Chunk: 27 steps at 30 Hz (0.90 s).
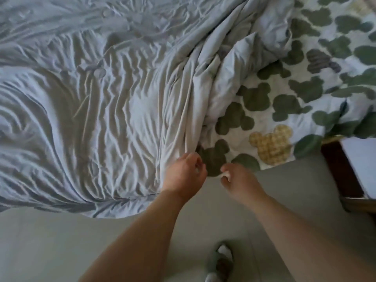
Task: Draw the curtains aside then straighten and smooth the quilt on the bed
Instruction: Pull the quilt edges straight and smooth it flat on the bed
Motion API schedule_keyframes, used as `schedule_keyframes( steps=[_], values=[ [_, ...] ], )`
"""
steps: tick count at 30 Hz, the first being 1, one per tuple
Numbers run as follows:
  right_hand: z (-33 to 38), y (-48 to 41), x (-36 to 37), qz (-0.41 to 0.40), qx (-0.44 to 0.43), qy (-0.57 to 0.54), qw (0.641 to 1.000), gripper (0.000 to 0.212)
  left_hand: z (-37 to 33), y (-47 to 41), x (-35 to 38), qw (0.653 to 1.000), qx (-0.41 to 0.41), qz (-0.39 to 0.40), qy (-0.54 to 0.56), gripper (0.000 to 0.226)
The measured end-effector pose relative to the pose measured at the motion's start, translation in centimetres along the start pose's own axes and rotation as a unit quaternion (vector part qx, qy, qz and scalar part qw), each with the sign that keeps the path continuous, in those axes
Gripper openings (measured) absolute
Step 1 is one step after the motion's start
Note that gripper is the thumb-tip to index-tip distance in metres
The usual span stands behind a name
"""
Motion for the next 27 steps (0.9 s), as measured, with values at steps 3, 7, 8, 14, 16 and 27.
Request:
schedule_keyframes(
  steps=[3,7,8,14,16,27],
  values=[
    [-4.3,-1.1,-2.5,-0.03,-0.002,0.036,0.999,0.031,-2.0,-2.5,3.4,0.996,0.005,0.062,-0.061,0.028],
    [-9.6,-2.3,-4.3,-0.012,0.067,0.008,0.998,0.047,-2.4,-4.4,7.2,0.986,-0.058,0.117,-0.1,0.057],
    [-10.4,-2.6,-4.5,-0.011,0.071,0.008,0.997,0.047,-2.5,-4.5,7.7,0.984,-0.064,0.126,-0.11,0.06],
    [-14.6,-4.7,-7.5,-0.023,0.117,-0.016,0.993,0.053,-4.0,-5.9,12.2,0.974,-0.069,0.181,-0.115,0.061],
    [-16.3,-5.3,-8.6,-0.036,0.139,-0.034,0.989,0.051,-4.9,-6.8,13.8,0.971,-0.07,0.201,-0.109,0.062],
    [-28.9,-7.5,-14.9,-0.14,0.312,-0.137,0.93,0.03,-14.8,-12.0,22.1,0.963,0.049,0.252,-0.081,0.063]
  ],
)
Point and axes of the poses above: each hand's wrist, its own y-axis away from the middle knuckle, its own x-axis out of the palm, z = x × y, the point moved 8 cm from there along -y, towards the middle knuckle, and after that the axes turned 10 degrees about y, right-handed, at the moved point
